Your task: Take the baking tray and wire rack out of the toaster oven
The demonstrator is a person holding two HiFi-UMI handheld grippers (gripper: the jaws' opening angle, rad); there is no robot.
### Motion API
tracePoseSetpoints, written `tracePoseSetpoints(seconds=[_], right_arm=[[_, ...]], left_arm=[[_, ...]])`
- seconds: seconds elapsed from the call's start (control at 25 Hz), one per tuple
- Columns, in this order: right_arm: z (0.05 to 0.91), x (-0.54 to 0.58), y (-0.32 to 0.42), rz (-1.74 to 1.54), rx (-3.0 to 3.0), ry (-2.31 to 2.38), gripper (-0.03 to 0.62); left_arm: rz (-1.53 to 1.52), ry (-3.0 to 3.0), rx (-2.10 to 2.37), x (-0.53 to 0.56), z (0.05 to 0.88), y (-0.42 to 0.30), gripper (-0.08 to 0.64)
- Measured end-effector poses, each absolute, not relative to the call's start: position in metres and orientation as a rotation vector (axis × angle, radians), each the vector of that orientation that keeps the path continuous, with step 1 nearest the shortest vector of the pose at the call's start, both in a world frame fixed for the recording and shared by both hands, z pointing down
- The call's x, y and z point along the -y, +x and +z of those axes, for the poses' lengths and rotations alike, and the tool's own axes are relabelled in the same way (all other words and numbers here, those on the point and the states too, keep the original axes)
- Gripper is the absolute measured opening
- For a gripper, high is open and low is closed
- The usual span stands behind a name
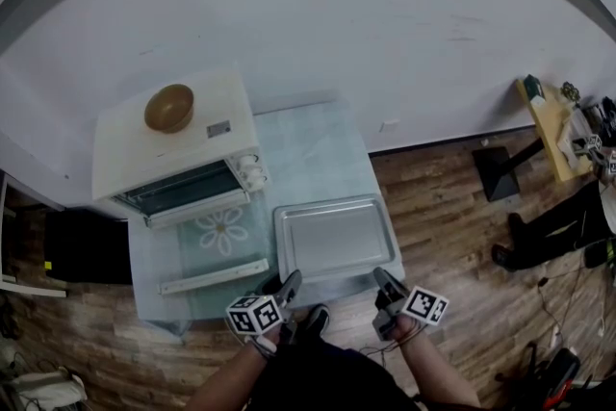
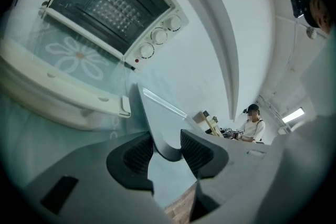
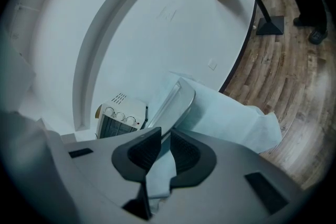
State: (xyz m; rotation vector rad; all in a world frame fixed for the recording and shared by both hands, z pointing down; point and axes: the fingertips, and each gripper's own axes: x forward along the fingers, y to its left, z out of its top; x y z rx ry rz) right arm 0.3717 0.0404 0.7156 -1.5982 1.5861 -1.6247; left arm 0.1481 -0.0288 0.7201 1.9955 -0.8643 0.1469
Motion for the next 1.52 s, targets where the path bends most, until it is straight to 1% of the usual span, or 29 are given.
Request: tracePoseSetpoints(seconds=[0.2,0.32,0.8,0.92,0.96,1.08,1.16,1.28,1.32,1.52], right_arm=[[0.727,-0.041,0.375,-1.665,-1.519,-1.622,0.06],[0.734,-0.041,0.377,-1.675,-1.508,-1.643,0.06],[0.757,-0.043,0.381,-1.723,-1.461,-1.76,0.074],[0.756,-0.046,0.383,-1.716,-1.469,-1.858,0.108],[0.754,-0.045,0.383,-1.709,-1.48,-1.893,0.13],[0.746,-0.044,0.378,-1.692,-1.507,-1.96,0.225],[0.737,-0.044,0.375,-1.67,-1.52,-1.985,0.225],[0.722,-0.042,0.366,-1.621,-1.525,-1.994,0.198],[0.717,-0.04,0.361,-1.607,-1.523,-1.984,0.198],[0.687,-0.014,0.324,-1.552,-1.554,-1.857,0.179]], left_arm=[[0.208,1.959,0.855,0.022,0.732,0.15,0.163],[0.247,1.952,0.845,0.013,0.735,0.144,0.193],[0.24,1.903,0.848,-0.014,0.728,0.107,0.195],[0.231,1.918,0.848,-0.015,0.719,0.1,0.195],[0.228,1.925,0.848,-0.015,0.717,0.097,0.195],[0.216,1.938,0.854,-0.015,0.709,0.091,0.195],[0.198,1.949,0.852,-0.015,0.7,0.088,0.195],[0.158,1.97,0.849,-0.012,0.684,0.082,0.195],[0.144,1.976,0.853,-0.01,0.679,0.077,0.195],[0.077,1.994,0.931,0.007,0.653,0.038,0.194]])
